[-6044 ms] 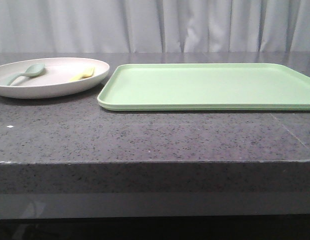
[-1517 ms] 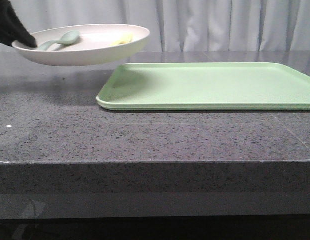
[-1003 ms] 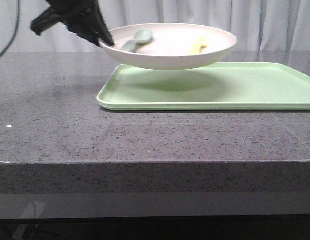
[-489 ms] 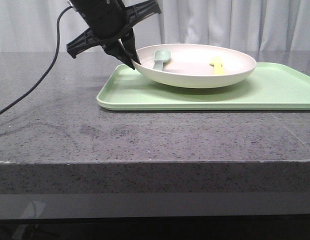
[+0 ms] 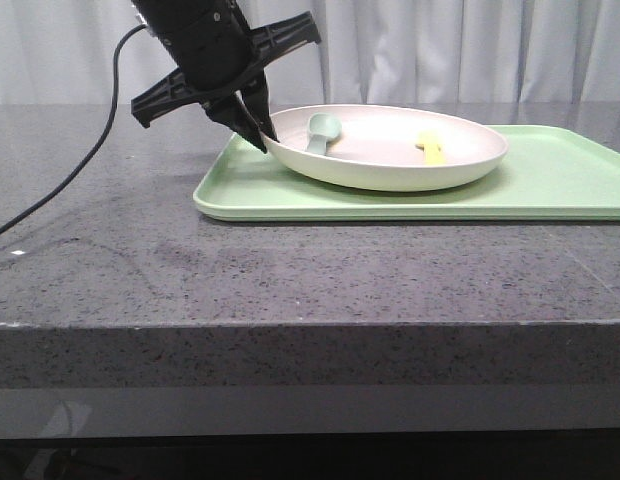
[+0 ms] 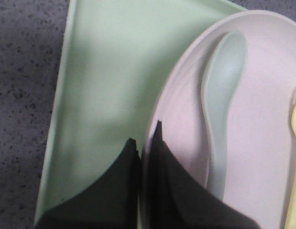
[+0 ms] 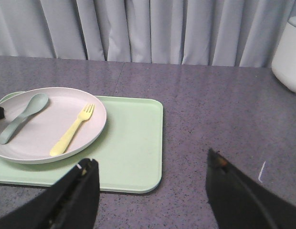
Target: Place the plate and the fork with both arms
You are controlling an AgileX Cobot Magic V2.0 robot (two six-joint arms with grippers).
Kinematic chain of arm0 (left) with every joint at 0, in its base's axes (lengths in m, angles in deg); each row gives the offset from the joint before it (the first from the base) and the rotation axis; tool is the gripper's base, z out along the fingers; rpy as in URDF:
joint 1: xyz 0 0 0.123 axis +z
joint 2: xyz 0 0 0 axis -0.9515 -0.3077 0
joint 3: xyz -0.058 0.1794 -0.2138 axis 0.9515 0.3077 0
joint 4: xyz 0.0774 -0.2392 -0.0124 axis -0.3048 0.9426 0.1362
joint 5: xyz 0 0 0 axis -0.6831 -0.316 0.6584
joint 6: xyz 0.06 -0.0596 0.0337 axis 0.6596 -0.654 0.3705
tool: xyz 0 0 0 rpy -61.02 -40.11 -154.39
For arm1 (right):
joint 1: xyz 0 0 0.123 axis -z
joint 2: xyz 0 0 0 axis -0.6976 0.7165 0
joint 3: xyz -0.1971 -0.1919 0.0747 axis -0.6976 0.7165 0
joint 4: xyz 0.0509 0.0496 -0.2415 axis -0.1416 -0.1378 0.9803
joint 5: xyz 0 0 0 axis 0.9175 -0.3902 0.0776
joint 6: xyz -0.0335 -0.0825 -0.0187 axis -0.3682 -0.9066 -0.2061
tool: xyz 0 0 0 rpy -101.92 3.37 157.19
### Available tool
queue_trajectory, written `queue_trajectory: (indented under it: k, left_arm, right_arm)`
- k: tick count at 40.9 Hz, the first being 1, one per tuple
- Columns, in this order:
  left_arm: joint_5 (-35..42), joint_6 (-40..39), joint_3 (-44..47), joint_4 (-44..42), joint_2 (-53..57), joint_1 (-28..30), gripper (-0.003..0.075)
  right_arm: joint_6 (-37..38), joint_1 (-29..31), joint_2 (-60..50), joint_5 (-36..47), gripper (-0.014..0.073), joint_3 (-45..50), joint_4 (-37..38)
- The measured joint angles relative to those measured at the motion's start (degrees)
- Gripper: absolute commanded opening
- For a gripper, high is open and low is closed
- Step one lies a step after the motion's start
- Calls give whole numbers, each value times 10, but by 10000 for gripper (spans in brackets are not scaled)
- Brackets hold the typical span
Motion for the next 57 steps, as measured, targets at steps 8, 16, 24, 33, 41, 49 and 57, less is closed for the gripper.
queue_trajectory:
  k: [8, 16, 24, 33, 41, 49, 57]
  left_arm:
    - [0, 0, -2, 0, 0, 0, 251]
    - [0, 0, -2, 3, 0, 0, 311]
    - [-11, 19, -2, 5, 8, 0, 293]
    - [-47, 93, -2, 5, 75, 10, 293]
    - [-121, 229, -2, 15, 155, 49, 293]
    - [-167, 437, 54, 151, 263, 126, 293]
    - [-173, 540, 164, 235, 388, 195, 293]
  right_arm:
    - [0, 0, 0, 0, 500, 0, 0]
    - [0, 0, 0, 0, 500, 0, 0]
    - [1, 0, 0, 0, 500, 0, 0]
    - [1, 0, 0, 0, 500, 0, 0]
    - [0, 0, 0, 0, 500, 0, 0]
    - [0, 0, 0, 0, 500, 0, 0]
    - [0, 0, 0, 0, 500, 0, 0]
